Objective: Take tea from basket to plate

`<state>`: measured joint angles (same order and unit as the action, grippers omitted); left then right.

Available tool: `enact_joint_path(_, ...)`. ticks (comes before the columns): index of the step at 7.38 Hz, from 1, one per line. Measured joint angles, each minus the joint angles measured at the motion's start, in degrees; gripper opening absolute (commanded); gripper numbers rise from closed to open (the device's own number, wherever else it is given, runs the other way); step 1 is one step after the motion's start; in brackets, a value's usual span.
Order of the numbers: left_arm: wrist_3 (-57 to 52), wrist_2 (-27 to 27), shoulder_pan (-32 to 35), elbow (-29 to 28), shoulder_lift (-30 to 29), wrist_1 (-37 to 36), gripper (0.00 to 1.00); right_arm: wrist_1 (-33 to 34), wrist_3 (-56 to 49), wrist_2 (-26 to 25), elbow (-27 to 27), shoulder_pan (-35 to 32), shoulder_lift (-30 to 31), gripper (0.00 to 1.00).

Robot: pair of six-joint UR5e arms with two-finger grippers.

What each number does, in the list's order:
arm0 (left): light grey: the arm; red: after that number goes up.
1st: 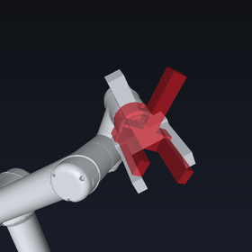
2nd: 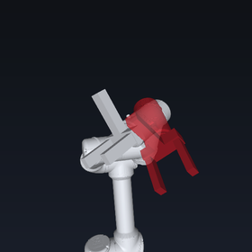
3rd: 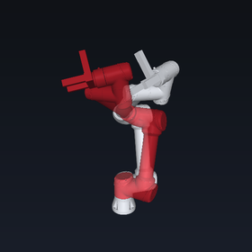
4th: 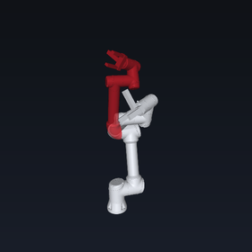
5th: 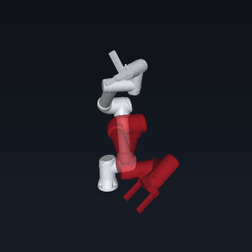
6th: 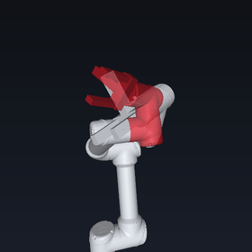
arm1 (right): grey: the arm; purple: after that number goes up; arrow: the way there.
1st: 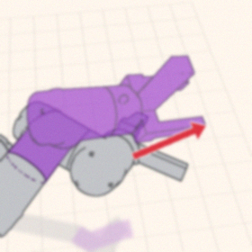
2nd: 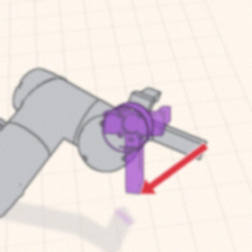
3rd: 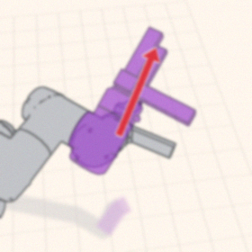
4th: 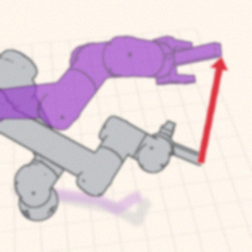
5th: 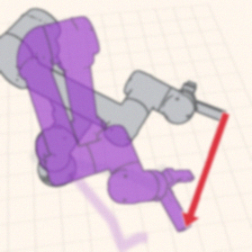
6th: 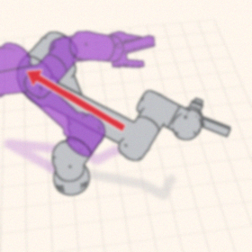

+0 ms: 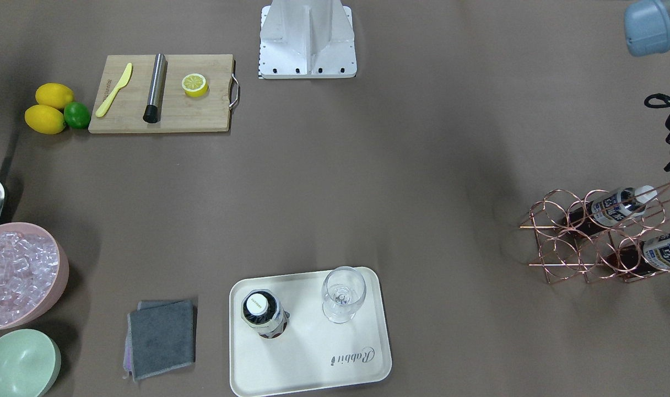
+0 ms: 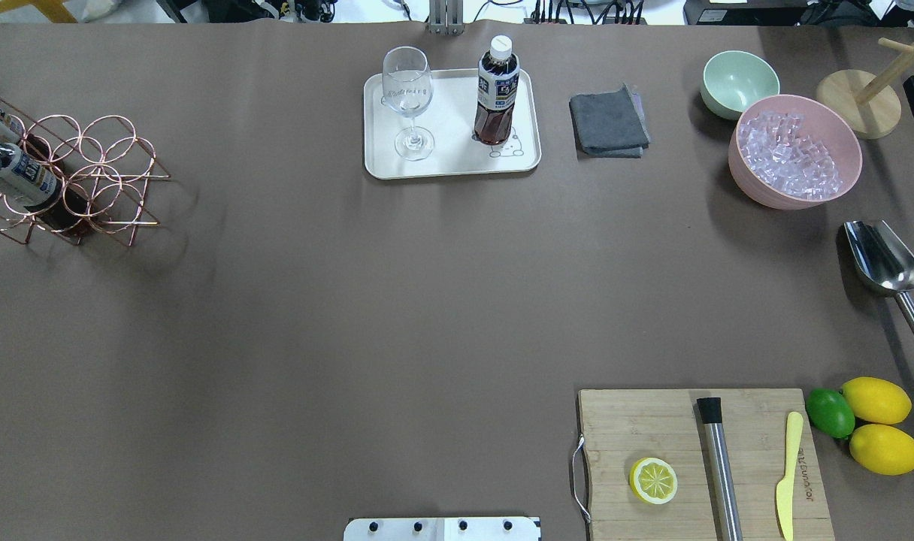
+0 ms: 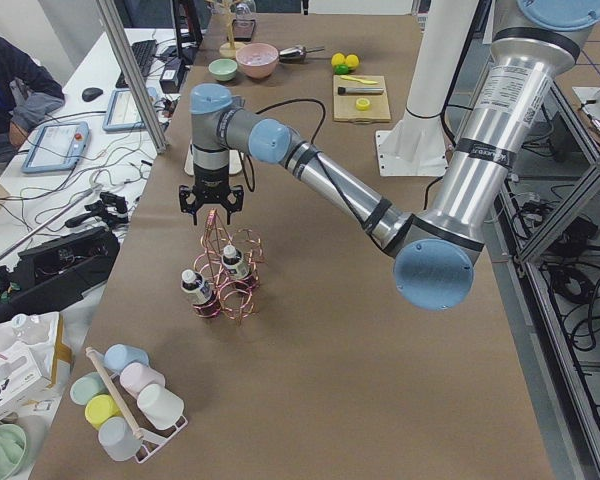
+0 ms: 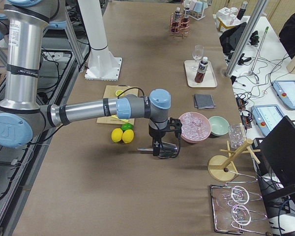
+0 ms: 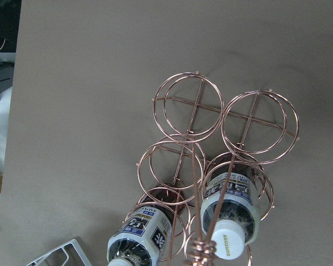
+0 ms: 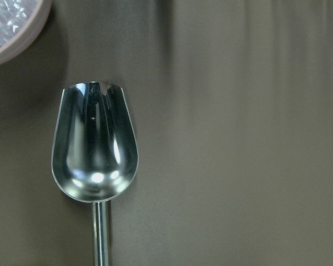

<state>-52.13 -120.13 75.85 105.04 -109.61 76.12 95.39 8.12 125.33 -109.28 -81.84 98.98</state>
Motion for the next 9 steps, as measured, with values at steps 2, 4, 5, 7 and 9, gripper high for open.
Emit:
enact_joint_path(2, 4.3, -2.0, 0.76, 0.05, 0.06, -0.65, 0.98, 2.41, -5.68, 6.88, 3.56, -6.01, 0.28, 1.0)
enact_joint_path(4, 9.37, -5.11, 3.44, 0.04, 0.32, -3.54, 0.98, 2.74, -6.53, 9.35, 5.45, -7.65, 0.63, 1.0)
enact_joint_path(5, 13.27, -6.43, 5.41, 0.05, 0.4, -4.96, 0.98, 2.73, -6.59, 9.66, 5.74, -7.86, 0.97, 1.0)
enact_joint_path(7, 21.12, -7.35, 8.5, 0.07, 0.61, -6.75, 0.98, 2.77, -6.62, 9.78, 5.88, -7.96, 1.2, 1.0)
enact_joint_path(9, 32.26, -7.54, 11.39, 0.02, 1.51, -7.15, 0.98, 2.82, -6.62, 9.75, 5.99, -7.98, 0.99, 1.0)
